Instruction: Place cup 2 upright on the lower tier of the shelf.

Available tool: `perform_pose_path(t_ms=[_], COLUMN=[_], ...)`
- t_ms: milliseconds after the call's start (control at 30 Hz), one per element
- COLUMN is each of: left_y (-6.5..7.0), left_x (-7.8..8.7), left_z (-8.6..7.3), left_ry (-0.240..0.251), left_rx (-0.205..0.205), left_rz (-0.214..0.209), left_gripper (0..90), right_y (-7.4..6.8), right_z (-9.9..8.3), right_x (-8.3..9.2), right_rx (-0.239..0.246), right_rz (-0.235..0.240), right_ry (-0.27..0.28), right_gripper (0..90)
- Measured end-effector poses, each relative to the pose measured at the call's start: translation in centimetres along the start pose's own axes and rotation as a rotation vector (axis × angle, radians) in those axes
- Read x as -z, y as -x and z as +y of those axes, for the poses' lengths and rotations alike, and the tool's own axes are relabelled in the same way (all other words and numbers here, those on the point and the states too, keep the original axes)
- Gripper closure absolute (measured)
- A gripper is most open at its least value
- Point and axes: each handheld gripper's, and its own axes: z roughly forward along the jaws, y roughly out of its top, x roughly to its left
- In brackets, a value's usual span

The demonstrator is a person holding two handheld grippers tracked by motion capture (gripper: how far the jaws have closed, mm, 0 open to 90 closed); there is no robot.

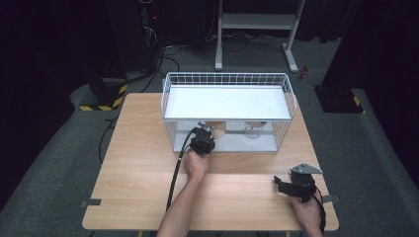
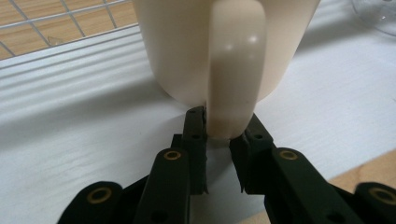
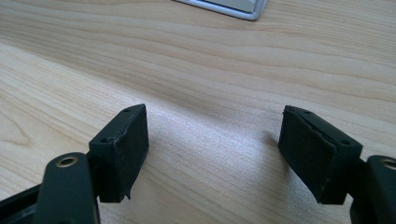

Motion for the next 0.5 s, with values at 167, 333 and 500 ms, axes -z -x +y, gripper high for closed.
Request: perform_pose_path(t_ms=[167,333,500], left_y=[-0.2,-0.3,-0.5], left_x=[-0.2,0.1,1.1], left_z=[0.1,0.0,-0.3], left_ry=[0.005,0.022,0.05], left_rx=[0.001,0.019,0.038], left_rz=[0.012,-0.015,-0.048], left_gripper=[76.8,64.6,51.2], right_y=[0.0,0.0,0.0], right_z=[0.0,0.0,0.0], right_x=[0.0,0.0,0.0], right_rx=[0.002,0.002,0.002], right_rz=[0.0,0.0,0.0], right_ry=[0.001,0.0,0.0], right_gripper=[24.6,24.6,24.6])
